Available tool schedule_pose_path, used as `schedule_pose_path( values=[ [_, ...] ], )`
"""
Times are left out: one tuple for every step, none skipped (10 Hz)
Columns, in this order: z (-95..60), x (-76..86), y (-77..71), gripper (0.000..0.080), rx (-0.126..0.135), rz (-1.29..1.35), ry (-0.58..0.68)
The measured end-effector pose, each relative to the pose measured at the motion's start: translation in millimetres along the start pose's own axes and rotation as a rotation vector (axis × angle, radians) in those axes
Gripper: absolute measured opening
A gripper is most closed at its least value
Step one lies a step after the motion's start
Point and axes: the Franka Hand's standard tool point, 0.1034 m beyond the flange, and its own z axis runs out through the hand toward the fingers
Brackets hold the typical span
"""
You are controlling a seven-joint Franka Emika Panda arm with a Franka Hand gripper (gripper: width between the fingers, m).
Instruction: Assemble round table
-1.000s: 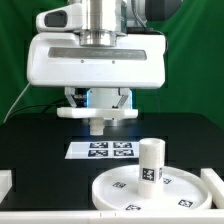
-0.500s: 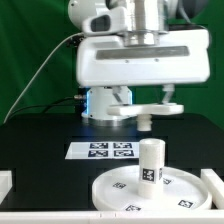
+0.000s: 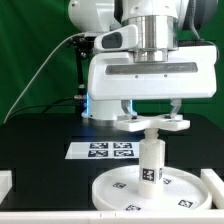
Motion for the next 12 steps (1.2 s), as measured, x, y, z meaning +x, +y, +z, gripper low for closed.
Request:
schedule_pose_path(
  values=[
    [0.7,2.6,-2.6,0.0449,0.000,-0.004,0.017],
    [0.9,5.7,-4.0,0.0449,0.000,-0.007,0.034],
    [0.9,8.3,-4.0,0.0449,-0.001,-0.007,0.049],
    [0.9,9.8,-4.0,0.0449,-0.001,-0.008,0.057],
    [0.9,10.5,-3.9,0.0449,-0.002,-0.008,0.061],
    [0.5,12.5,-3.8,0.0449,-0.002,-0.009,0.075],
    [0.5,12.5,-3.8,0.0449,-0.002,-0.009,0.075],
    [0.5,12.5,-3.8,0.0449,-0.002,-0.009,0.075],
    [-0.3,9.4,-4.5,0.0449,0.000,0.004,0.050],
    [-10.5,0.7,-7.1,0.0450,0.011,0.038,-0.034],
    [-15.0,0.2,-6.6,0.0450,0.013,0.045,-0.061],
    [-12.1,0.3,-5.9,0.0450,0.010,0.046,-0.081]
  ],
)
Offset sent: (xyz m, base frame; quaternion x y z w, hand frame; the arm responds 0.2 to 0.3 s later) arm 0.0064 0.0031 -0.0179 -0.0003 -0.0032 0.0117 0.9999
